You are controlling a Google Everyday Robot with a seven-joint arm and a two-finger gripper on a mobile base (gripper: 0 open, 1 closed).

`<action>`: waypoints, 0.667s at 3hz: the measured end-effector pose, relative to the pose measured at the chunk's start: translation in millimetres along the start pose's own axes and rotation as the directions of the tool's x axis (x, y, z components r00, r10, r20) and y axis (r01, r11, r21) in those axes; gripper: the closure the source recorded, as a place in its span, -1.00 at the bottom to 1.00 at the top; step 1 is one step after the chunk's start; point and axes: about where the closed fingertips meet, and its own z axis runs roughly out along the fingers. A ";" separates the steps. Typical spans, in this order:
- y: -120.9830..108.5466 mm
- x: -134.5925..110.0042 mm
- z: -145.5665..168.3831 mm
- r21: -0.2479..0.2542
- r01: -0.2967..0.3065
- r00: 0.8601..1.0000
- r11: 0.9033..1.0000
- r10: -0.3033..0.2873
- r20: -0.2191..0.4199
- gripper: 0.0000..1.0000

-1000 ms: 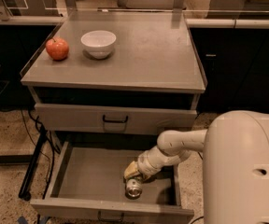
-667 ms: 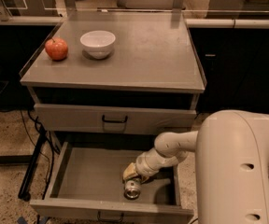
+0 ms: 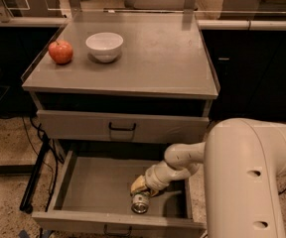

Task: Place 7up can into middle drawer

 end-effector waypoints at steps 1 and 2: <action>-0.9 0.4 0.8 0.000 -0.006 1.000 1.000 0.006 -0.002 1.00; -0.9 0.5 0.8 0.000 -0.006 1.000 1.000 0.006 -0.002 0.71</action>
Offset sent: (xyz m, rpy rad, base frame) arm -0.0005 -0.0003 -0.0011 0.0000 0.0056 -0.0037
